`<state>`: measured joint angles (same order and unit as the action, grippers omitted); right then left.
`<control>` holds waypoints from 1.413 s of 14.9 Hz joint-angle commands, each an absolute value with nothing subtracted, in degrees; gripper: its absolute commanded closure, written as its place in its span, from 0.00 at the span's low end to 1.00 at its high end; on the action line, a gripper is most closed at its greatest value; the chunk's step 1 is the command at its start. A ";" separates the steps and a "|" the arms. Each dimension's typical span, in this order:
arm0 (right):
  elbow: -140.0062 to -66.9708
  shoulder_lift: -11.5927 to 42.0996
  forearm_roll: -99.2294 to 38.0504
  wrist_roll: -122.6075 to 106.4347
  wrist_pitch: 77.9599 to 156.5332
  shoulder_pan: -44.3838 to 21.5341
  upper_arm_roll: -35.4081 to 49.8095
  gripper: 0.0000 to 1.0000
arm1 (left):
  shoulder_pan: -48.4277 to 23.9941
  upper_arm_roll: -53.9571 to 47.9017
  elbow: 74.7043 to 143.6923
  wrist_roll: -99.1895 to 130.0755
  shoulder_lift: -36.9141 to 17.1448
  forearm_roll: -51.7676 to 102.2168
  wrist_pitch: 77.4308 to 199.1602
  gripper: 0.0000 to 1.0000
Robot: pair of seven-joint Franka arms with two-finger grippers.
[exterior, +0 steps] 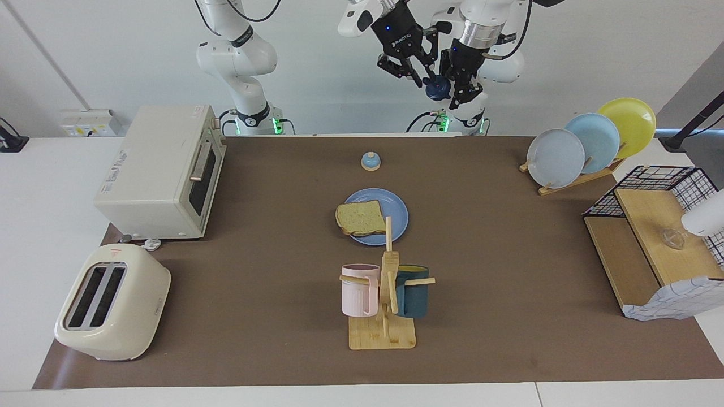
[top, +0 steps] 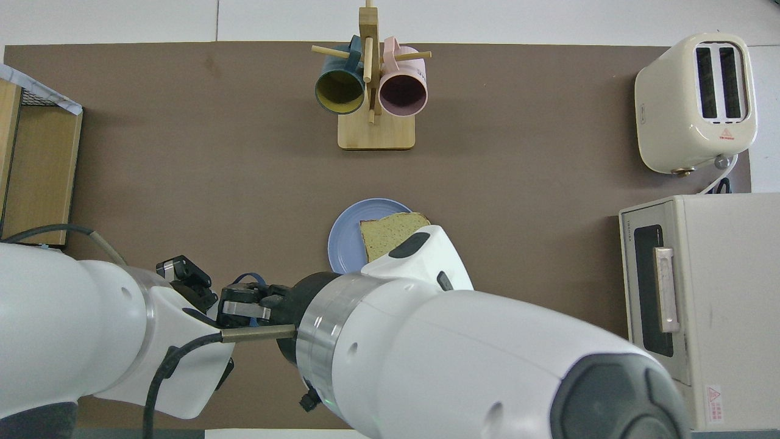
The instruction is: Put bread on plate and add seasoning
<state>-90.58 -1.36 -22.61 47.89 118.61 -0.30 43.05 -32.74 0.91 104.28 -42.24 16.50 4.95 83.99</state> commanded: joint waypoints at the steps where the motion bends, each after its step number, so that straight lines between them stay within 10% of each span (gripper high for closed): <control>1: -91.06 -1.49 -21.88 48.51 119.88 1.05 44.47 0.75 | -33.31 1.05 105.47 -40.87 17.58 5.80 85.34 0.58; 16: -90.09 -0.35 -21.88 48.69 119.44 1.67 44.38 0.73 | -33.22 1.14 105.56 -40.69 17.58 5.89 85.34 0.59; 21: -89.56 -0.09 -21.88 48.87 119.36 1.67 44.47 1.00 | -33.13 1.14 105.56 -40.69 17.58 5.89 85.34 0.59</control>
<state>-90.44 -0.84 -22.57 47.89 118.77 0.60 43.04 -32.74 0.80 104.37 -41.63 16.51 5.08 84.15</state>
